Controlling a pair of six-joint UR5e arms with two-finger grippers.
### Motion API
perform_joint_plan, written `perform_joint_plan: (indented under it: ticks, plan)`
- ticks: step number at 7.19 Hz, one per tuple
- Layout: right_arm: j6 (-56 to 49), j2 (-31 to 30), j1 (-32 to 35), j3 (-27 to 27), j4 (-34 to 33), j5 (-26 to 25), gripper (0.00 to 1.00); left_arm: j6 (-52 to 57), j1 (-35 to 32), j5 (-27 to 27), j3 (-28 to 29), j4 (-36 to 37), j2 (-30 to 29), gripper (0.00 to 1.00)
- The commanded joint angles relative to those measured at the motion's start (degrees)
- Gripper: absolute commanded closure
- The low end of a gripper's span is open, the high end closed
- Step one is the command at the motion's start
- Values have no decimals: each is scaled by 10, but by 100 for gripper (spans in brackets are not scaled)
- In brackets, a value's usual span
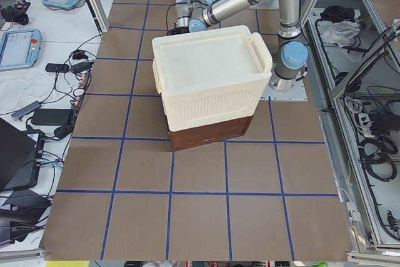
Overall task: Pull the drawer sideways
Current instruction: 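Lower the left gripper around the white handle and close it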
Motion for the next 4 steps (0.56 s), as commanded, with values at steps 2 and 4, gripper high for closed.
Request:
perform_joint_plan:
  ticks: [2,4]
  plan:
    - [0,0,0,0,0,0,0,12,17,67,-27,-20,-6,2]
    - [0,0,0,0,0,0,0,11,17,96,-28,-23,-8,3]
